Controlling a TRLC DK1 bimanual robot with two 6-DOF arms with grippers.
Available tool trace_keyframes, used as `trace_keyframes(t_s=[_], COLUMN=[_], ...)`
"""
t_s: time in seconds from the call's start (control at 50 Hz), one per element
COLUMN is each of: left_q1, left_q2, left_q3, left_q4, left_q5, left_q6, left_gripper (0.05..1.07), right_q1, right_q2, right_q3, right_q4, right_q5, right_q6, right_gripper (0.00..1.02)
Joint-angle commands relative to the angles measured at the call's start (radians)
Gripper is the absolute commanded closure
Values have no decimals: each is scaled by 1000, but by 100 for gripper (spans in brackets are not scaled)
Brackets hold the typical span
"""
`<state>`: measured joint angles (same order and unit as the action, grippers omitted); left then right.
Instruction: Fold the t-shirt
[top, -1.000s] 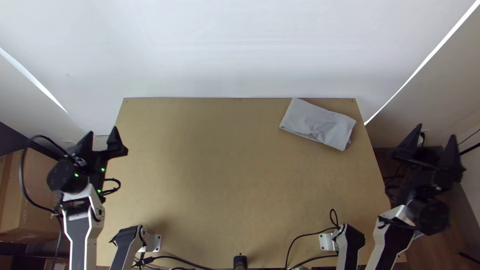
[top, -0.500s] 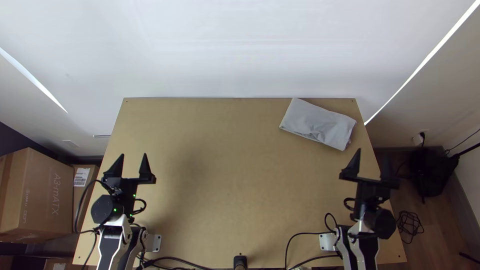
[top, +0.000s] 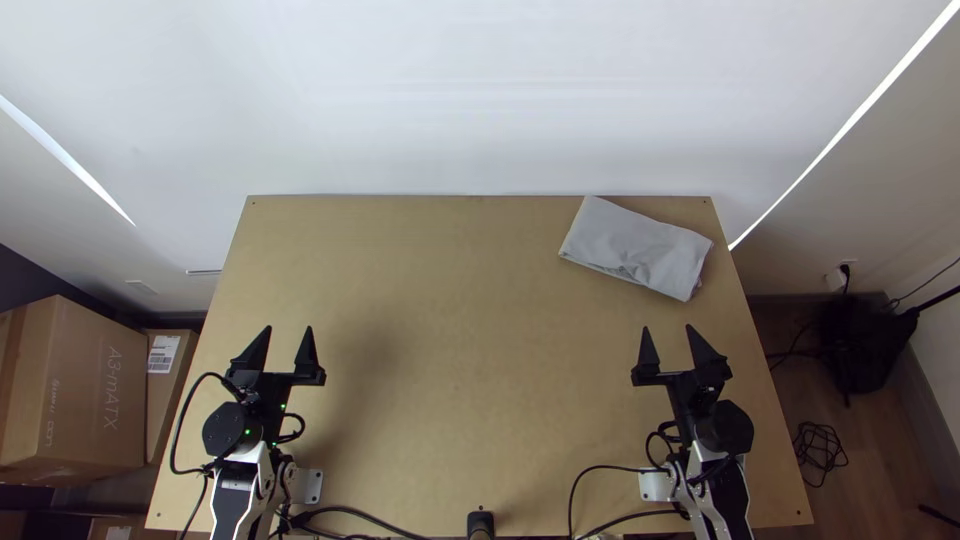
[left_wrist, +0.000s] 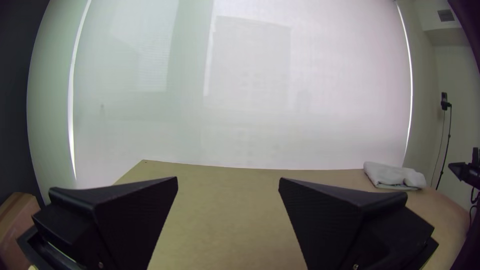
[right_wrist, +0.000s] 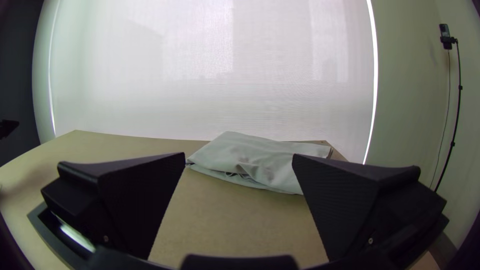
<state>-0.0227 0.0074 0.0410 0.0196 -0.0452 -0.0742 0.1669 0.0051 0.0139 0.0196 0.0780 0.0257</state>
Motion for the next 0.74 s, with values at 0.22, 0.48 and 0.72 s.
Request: trace_keyframes(t_s=[0.22, 0.48, 0.72], left_q1=[13, 15, 15], left_q2=[-7, -7, -7], left_q3=[-38, -38, -38], left_q4=[-20, -20, -20], left_q5=[5, 5, 4], left_q6=[-27, -27, -27], left_gripper=[10, 10, 10], right_q1=[5, 5, 5], right_q2=[-8, -7, -8], right_q3=[-8, -8, -8], right_q4=[-20, -20, -20], right_q5=[-1, -1, -1], right_q6=[13, 13, 13], right_gripper=[4, 4, 4])
